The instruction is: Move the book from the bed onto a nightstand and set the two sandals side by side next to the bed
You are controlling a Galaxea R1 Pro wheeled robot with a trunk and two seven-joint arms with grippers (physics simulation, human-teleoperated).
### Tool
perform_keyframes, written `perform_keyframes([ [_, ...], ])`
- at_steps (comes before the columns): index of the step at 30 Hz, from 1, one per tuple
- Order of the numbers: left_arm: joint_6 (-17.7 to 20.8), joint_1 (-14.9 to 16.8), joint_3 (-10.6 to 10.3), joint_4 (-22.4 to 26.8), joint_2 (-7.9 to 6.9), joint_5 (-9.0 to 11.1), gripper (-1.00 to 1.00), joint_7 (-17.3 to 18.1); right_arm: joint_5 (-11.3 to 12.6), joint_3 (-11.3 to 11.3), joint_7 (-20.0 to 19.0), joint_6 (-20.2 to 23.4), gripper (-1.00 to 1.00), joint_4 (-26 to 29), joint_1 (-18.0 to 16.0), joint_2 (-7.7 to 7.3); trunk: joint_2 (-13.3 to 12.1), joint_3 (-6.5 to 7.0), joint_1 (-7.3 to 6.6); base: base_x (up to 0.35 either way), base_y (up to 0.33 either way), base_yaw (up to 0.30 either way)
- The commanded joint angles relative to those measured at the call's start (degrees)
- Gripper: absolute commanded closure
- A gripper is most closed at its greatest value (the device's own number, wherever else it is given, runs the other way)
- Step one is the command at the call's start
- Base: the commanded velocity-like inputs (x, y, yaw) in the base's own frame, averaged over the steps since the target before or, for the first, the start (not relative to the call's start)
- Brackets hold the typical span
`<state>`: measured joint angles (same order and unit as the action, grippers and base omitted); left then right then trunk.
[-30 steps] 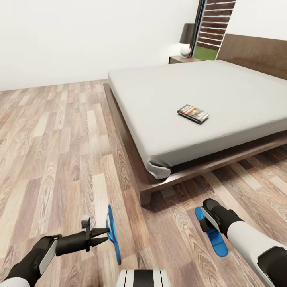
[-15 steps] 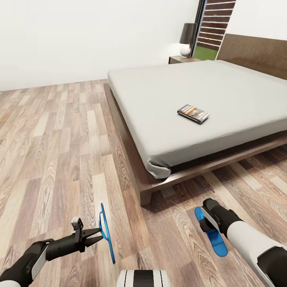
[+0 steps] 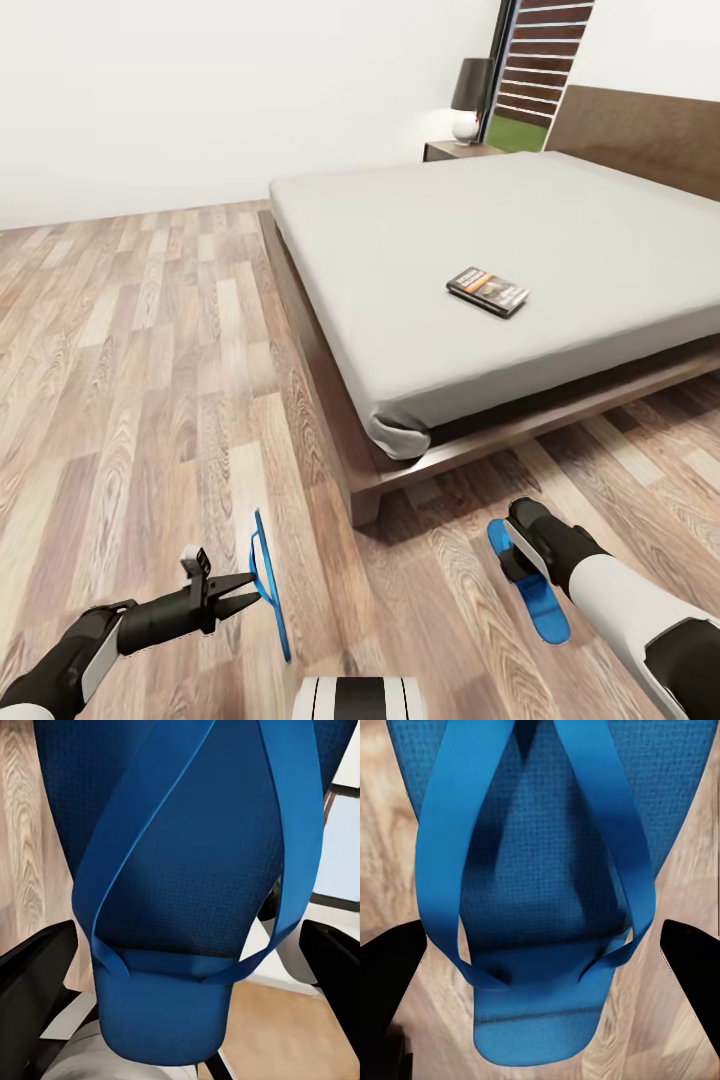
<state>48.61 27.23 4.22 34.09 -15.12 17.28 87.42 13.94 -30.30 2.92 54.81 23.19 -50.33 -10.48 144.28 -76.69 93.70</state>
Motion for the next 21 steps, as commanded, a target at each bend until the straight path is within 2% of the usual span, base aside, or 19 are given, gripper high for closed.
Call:
perform_keyframes([
  [1, 0.61, 0.01, -0.01, 0.02, 0.00, 0.03, 1.00, 0.21, 0.56, -0.48, 0.28, 0.21, 1.00, 0.10, -0.04, -0.05, 0.02, -0.04, 0.01, 0.218, 0.000, 0.000],
  [10, 0.61, 0.01, -0.01, 0.02, 0.04, 0.03, 1.00, 0.13, 0.56, -0.46, 0.25, 0.21, 1.00, 0.10, -0.04, -0.07, 0.02, -0.04, 0.01, 0.212, 0.000, 0.000],
  [21, 0.52, 0.01, 0.29, -0.17, -0.50, -0.04, 1.00, 0.21, 0.53, -0.51, 0.37, 0.14, 1.00, 0.10, -0.04, -0.07, 0.02, -0.04, 0.01, 0.027, 0.000, 0.000],
])
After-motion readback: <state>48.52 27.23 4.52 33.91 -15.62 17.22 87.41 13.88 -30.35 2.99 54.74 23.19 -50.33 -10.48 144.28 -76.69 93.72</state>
